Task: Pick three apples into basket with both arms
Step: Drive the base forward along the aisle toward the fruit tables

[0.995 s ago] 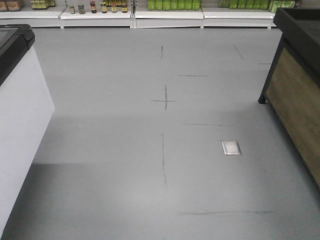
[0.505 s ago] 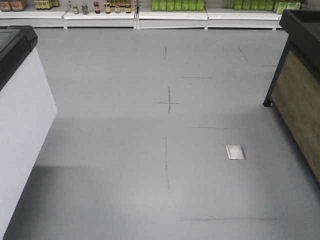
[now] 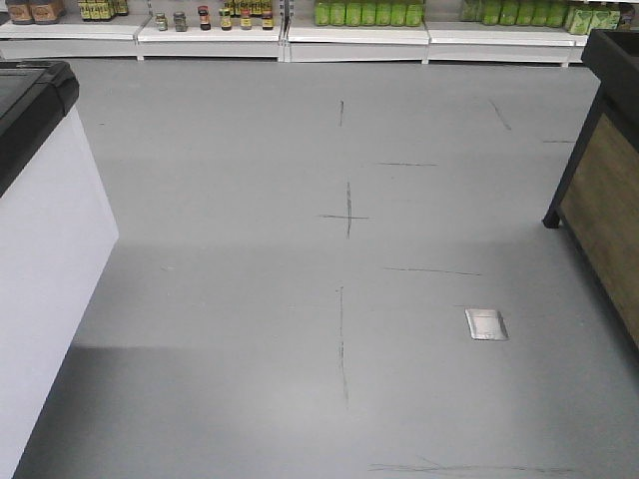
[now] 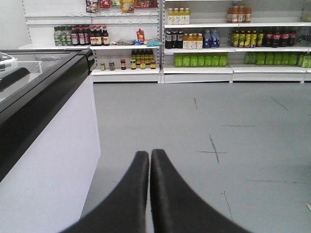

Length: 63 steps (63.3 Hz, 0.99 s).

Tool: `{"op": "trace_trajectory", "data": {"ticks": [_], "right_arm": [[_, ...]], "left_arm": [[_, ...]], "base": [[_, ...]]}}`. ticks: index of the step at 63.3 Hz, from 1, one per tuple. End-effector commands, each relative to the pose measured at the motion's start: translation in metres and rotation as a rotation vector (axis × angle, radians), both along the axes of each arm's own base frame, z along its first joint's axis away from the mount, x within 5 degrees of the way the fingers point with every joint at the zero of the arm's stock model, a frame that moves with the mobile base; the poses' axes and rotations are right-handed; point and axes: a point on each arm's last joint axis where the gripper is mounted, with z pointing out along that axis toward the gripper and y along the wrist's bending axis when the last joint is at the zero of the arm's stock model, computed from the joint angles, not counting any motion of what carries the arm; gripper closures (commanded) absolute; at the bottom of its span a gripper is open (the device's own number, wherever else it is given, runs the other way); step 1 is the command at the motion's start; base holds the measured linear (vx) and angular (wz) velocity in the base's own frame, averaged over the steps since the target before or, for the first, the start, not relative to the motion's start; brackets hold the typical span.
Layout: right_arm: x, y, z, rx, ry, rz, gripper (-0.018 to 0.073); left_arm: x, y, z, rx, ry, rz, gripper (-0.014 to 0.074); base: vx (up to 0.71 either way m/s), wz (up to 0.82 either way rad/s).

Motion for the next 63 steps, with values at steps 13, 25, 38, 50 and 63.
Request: {"op": "trace_trajectory", "data": {"ticks": [13, 25, 38, 50, 63], "right_arm": [[-0.0004, -0.0006, 0.0019, -0.018, -0.066, -0.010, 0.0564], [-0.0004, -0.0006, 0.0019, -0.018, -0.066, -0.010, 0.0564], [-0.0004, -0.0006, 0.0019, -0.018, -0.066, -0.010, 0.0564], [-0.0004, -0.0006, 0.0019, -0.018, -0.066, -0.010, 0.0564], [-0.0004, -0.0006, 0.0019, -0.018, -0.066, -0.010, 0.0564]], "left_arm": [[-0.0004, -0.0002, 0.0042, -0.002, -0.077, -0.002, 0.0603], [-0.0004, -0.0002, 0.0042, -0.002, -0.077, -0.002, 0.0603], [-0.0004, -0.0002, 0.0042, -0.002, -0.077, -0.002, 0.0603], [-0.0004, -0.0002, 0.0042, -0.002, -0.077, -0.002, 0.0603], [-0.0004, -0.0002, 0.0042, -0.002, -0.077, -0.002, 0.0603]], "base": [[0.14, 0.00], [0.10, -0.11], [0.11, -0.13], [0.15, -0.06], [0.16, -0.07]]}}
